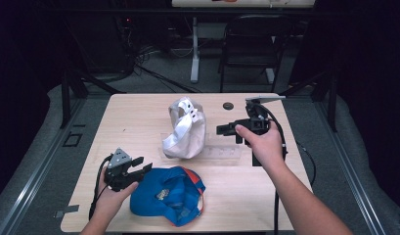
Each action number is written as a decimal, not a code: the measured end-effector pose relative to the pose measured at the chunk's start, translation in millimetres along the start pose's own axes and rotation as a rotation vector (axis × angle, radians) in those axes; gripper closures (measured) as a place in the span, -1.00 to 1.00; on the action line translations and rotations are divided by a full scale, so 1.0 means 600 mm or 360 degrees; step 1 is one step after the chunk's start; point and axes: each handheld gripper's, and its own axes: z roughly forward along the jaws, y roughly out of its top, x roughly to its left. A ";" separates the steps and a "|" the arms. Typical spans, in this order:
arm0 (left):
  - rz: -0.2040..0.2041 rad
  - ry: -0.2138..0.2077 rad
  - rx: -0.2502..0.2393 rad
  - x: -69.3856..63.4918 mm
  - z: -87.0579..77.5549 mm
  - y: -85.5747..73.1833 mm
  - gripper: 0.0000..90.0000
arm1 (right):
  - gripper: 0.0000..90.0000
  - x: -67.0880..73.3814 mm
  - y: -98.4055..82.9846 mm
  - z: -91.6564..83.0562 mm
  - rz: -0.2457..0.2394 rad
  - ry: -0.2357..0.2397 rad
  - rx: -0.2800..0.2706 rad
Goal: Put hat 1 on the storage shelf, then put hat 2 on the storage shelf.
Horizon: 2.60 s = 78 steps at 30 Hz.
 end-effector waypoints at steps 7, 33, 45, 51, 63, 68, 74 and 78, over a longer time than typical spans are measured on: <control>-0.0032 0.0006 0.0014 0.009 0.001 -0.019 0.19 | 0.36 -0.012 -0.042 0.016 -0.0058 -0.0025 0.0008; -0.0108 0.0077 0.0046 0.032 -0.008 -0.042 0.19 | 0.38 -0.091 -0.191 0.073 -0.0014 0.0001 0.0082; -0.0087 0.0098 0.0070 0.028 -0.007 -0.050 0.18 | 0.33 -0.109 -0.249 0.119 -0.0091 0.0098 0.0197; -0.0109 0.0152 0.0072 0.031 -0.022 -0.063 0.17 | 0.30 -0.115 -0.258 0.143 -0.0106 0.0133 0.0253; -0.0150 0.0221 0.0074 0.040 -0.049 -0.084 0.17 | 0.25 -0.117 -0.267 0.194 -0.0090 0.0189 0.0343; -0.0168 0.0237 0.0068 0.042 -0.054 -0.088 0.17 | 0.26 -0.117 -0.269 0.207 -0.0089 0.0197 0.0386; -0.0162 0.0244 0.0086 0.043 -0.058 -0.089 0.17 | 0.28 -0.121 -0.271 0.216 -0.0046 0.0256 0.0431; -0.0168 0.0248 0.0064 0.043 -0.056 -0.091 0.16 | 0.30 -0.123 -0.271 0.219 -0.0014 0.0302 0.0443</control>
